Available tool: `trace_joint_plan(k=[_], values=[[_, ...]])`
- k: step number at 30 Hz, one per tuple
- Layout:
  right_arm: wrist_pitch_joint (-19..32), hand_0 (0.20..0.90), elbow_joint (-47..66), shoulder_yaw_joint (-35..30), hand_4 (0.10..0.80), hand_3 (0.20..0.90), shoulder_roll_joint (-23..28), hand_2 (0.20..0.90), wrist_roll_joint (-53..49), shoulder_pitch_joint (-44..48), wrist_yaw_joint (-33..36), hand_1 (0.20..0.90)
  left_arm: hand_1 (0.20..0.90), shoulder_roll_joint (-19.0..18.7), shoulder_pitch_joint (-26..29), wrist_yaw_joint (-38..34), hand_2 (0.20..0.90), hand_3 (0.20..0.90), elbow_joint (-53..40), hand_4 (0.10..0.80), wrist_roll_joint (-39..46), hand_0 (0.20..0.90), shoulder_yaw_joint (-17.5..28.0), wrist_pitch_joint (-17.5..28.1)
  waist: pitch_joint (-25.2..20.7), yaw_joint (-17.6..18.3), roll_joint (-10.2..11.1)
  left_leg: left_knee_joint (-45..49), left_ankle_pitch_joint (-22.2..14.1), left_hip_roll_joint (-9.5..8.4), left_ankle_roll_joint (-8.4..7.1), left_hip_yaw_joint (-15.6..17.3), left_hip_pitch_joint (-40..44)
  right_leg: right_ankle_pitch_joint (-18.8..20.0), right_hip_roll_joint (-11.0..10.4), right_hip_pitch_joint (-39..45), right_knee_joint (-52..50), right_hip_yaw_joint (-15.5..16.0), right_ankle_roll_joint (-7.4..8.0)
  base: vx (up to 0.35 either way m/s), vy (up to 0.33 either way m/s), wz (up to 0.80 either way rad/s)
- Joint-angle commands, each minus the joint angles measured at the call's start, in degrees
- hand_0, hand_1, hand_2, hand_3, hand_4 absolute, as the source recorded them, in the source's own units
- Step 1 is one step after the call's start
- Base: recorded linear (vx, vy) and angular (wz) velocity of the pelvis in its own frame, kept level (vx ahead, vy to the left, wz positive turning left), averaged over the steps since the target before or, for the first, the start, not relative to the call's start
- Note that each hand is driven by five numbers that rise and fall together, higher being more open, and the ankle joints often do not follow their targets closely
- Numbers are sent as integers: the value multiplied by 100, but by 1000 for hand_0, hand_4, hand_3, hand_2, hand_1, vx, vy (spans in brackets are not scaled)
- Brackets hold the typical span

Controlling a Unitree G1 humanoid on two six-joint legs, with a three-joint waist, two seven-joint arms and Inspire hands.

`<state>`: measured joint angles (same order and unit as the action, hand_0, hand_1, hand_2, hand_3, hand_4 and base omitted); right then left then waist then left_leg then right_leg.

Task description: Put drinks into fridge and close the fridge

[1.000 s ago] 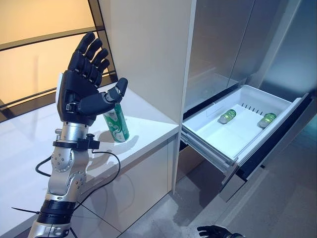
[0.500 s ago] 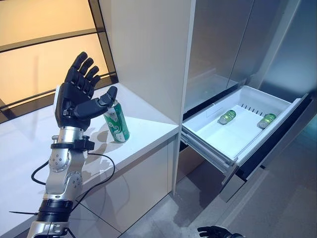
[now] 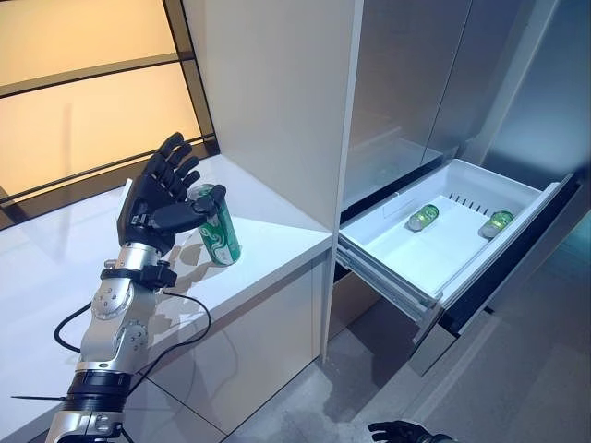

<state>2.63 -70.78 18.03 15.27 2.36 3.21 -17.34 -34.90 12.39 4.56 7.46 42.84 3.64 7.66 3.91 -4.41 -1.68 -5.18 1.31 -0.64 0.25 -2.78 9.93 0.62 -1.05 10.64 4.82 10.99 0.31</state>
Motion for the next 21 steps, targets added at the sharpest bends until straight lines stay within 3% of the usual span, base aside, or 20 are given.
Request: trace_joint_plan(k=[1, 21], values=[[-35, 900, -36, 171, 800, 900, 142, 900, 262, 0, -204, 900, 900, -531, 685, 108, 900, 900, -143, 800, 13, 900, 460, 354, -34, 52, -61, 85, -452, -207, 80, 325, 46, -741, 103, -139, -662, -231, 207, 0, 0, 0], [-48, 900, -58, 88, 800, 900, 187, 900, 229, -14, -225, 900, 900, -646, 818, 400, 900, 900, 63, 800, 45, 900, 362, 121, -25, 136, -86, 87, -466, -208, 84, 403, 71, -721, 110, -138, -639, -313, 220, 0, 0, 0]])
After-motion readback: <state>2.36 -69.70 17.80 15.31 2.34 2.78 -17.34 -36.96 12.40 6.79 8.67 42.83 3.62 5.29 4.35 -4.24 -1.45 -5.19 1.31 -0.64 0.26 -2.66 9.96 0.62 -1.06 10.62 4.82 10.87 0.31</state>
